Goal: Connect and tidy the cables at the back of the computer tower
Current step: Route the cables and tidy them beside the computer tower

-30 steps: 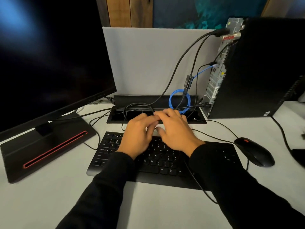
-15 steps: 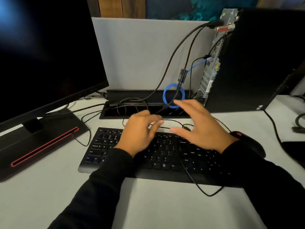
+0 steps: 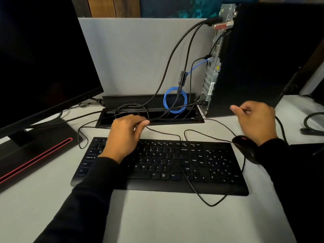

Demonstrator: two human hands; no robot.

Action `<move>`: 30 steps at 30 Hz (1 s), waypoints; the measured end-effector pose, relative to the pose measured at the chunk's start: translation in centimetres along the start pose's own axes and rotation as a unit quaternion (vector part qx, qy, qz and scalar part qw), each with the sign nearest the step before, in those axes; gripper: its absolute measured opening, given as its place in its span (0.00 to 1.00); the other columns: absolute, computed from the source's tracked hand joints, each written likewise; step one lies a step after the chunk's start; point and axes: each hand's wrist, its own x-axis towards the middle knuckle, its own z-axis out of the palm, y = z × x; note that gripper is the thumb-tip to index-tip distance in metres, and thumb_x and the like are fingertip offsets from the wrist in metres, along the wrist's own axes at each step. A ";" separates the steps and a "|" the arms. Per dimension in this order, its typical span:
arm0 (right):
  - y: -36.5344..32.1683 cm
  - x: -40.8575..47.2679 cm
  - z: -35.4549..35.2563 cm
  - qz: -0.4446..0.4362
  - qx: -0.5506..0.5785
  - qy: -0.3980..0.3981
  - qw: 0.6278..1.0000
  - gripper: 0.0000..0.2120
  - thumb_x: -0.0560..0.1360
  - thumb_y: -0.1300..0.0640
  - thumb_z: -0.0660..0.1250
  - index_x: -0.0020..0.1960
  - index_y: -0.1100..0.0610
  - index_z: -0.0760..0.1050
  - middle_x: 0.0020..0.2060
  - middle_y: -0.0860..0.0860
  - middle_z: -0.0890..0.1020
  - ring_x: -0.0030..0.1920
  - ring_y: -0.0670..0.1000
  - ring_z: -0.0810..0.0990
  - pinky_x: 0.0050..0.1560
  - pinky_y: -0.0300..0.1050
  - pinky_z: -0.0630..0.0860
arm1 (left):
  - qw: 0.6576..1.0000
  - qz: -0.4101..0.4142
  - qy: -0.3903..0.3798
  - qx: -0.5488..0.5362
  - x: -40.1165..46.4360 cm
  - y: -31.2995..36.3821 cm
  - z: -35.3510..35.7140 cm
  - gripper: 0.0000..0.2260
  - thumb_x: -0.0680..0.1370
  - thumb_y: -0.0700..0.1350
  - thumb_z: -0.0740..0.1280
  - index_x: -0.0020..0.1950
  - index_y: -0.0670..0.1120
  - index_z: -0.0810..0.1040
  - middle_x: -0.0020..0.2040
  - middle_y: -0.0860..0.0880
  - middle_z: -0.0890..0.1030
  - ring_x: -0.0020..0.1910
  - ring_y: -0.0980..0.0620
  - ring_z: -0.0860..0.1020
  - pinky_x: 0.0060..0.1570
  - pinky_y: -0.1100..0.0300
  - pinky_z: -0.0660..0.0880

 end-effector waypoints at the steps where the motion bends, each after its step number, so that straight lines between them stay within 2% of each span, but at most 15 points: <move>1: 0.5 -0.1 0.3 0.007 -0.020 -0.012 1.000 0.17 0.79 0.44 0.69 0.39 0.57 0.79 0.33 0.51 0.80 0.37 0.53 0.79 0.42 0.44 0.73 | 1.000 -0.010 0.006 -0.001 0.0 -0.3 -0.2 0.08 0.81 0.48 0.69 0.50 0.46 0.86 0.41 0.50 0.84 0.40 0.51 0.80 0.43 0.51 0.78; 3: 0.7 -0.5 1.3 -0.020 -0.127 -0.036 0.991 0.16 0.78 0.41 0.68 0.43 0.54 0.81 0.40 0.53 0.80 0.46 0.58 0.79 0.47 0.48 0.72 | 1.000 -0.016 0.007 0.002 -0.2 -0.2 -0.2 0.08 0.81 0.48 0.70 0.50 0.45 0.86 0.40 0.50 0.84 0.38 0.51 0.79 0.41 0.52 0.77; 5: -0.6 -1.2 2.2 -0.078 -0.251 -0.045 0.964 0.16 0.76 0.40 0.71 0.56 0.50 0.83 0.52 0.55 0.77 0.57 0.61 0.74 0.58 0.58 0.67 | 1.000 -0.010 0.002 0.013 -0.3 0.7 0.3 0.08 0.81 0.48 0.70 0.50 0.46 0.87 0.38 0.51 0.82 0.36 0.53 0.76 0.40 0.57 0.72; 6: -1.8 -1.6 2.6 -0.122 -0.257 -0.053 0.957 0.19 0.76 0.40 0.71 0.62 0.49 0.81 0.57 0.56 0.76 0.61 0.62 0.71 0.62 0.61 0.64 | 1.000 -0.006 0.000 0.015 -0.2 1.2 0.6 0.08 0.81 0.48 0.70 0.50 0.46 0.87 0.38 0.52 0.81 0.36 0.54 0.75 0.39 0.58 0.71; 8: -5.2 -2.9 3.1 -0.217 -0.192 -0.083 0.954 0.24 0.78 0.37 0.65 0.71 0.47 0.76 0.65 0.52 0.75 0.68 0.57 0.69 0.68 0.61 0.58 | 1.000 0.008 -0.006 0.006 -0.1 2.5 1.3 0.08 0.81 0.49 0.69 0.51 0.47 0.87 0.37 0.54 0.79 0.36 0.56 0.74 0.39 0.61 0.70; 10: -8.4 -4.4 3.9 -0.260 -0.071 -0.163 0.949 0.26 0.81 0.36 0.59 0.74 0.46 0.73 0.66 0.47 0.78 0.69 0.49 0.72 0.73 0.57 0.58 | 0.999 0.035 -0.021 -0.020 0.2 4.2 2.0 0.07 0.81 0.48 0.70 0.52 0.47 0.86 0.37 0.57 0.76 0.35 0.59 0.72 0.39 0.66 0.66; 11: -9.5 -4.8 4.1 -0.251 0.005 -0.211 0.945 0.24 0.82 0.38 0.60 0.73 0.47 0.75 0.62 0.44 0.81 0.65 0.44 0.76 0.72 0.52 0.64 | 0.998 0.049 -0.027 -0.038 0.4 5.1 2.2 0.06 0.81 0.46 0.70 0.53 0.47 0.86 0.37 0.57 0.75 0.35 0.61 0.71 0.39 0.70 0.64; 13: -10.3 -4.8 4.1 -0.228 0.117 -0.250 0.934 0.14 0.82 0.47 0.67 0.63 0.52 0.83 0.45 0.39 0.85 0.48 0.40 0.82 0.54 0.40 0.77 | 0.995 0.070 -0.036 -0.057 0.9 6.2 2.3 0.07 0.81 0.46 0.70 0.54 0.47 0.86 0.37 0.57 0.76 0.34 0.60 0.71 0.39 0.72 0.64; 15: -9.8 -3.8 3.5 -0.232 0.112 -0.181 0.949 0.09 0.80 0.50 0.69 0.52 0.54 0.86 0.37 0.41 0.83 0.39 0.42 0.81 0.46 0.44 0.80 | 0.995 0.080 -0.043 -0.041 1.4 6.2 1.9 0.09 0.82 0.50 0.68 0.52 0.48 0.86 0.38 0.54 0.81 0.35 0.58 0.75 0.40 0.67 0.70; 17: -7.8 -2.1 2.5 -0.201 0.089 -0.098 0.971 0.11 0.79 0.47 0.70 0.47 0.54 0.86 0.38 0.47 0.84 0.40 0.47 0.82 0.47 0.52 0.81 | 0.997 0.066 -0.042 -0.020 1.7 4.9 1.1 0.11 0.83 0.52 0.66 0.50 0.48 0.85 0.38 0.54 0.83 0.36 0.55 0.78 0.40 0.58 0.75; 19: -4.9 -0.1 1.2 -0.140 0.092 -0.019 0.986 0.13 0.78 0.46 0.71 0.46 0.56 0.86 0.39 0.50 0.84 0.41 0.51 0.83 0.48 0.52 0.81 | 0.999 0.044 -0.031 -0.001 2.0 3.1 -0.2 0.12 0.83 0.52 0.66 0.48 0.48 0.85 0.36 0.53 0.82 0.35 0.52 0.78 0.39 0.55 0.75; 23: 0.8 2.5 -1.1 -0.019 0.018 0.114 0.993 0.17 0.79 0.43 0.69 0.45 0.58 0.83 0.37 0.54 0.84 0.39 0.56 0.83 0.48 0.53 0.80 | 0.999 -0.034 0.012 0.013 1.9 -0.4 -2.9 0.08 0.81 0.49 0.70 0.46 0.46 0.86 0.32 0.58 0.77 0.32 0.61 0.76 0.38 0.73 0.66; 25: 2.2 2.5 -1.1 -0.012 -0.020 0.112 0.993 0.16 0.79 0.45 0.70 0.46 0.58 0.84 0.38 0.56 0.84 0.39 0.56 0.82 0.47 0.49 0.77 | 0.997 -0.068 0.027 0.005 1.4 -1.3 -3.2 0.07 0.81 0.47 0.70 0.48 0.46 0.86 0.33 0.62 0.76 0.37 0.67 0.77 0.39 0.77 0.65; 27: 2.5 2.3 0.0 -0.006 -0.068 0.050 0.996 0.16 0.79 0.43 0.69 0.48 0.56 0.84 0.43 0.57 0.84 0.42 0.56 0.81 0.49 0.47 0.74 | 0.995 -0.093 0.035 -0.026 1.0 -1.6 -2.7 0.08 0.81 0.48 0.69 0.48 0.46 0.85 0.35 0.61 0.78 0.38 0.65 0.77 0.39 0.76 0.66; 30: 0.3 1.2 2.2 -0.037 -0.198 -0.021 0.979 0.19 0.79 0.41 0.67 0.63 0.50 0.81 0.61 0.56 0.80 0.64 0.59 0.74 0.64 0.58 0.65 | 0.997 -0.047 0.027 -0.050 1.1 0.0 -1.3 0.09 0.81 0.48 0.69 0.48 0.45 0.85 0.38 0.57 0.79 0.38 0.65 0.76 0.41 0.75 0.67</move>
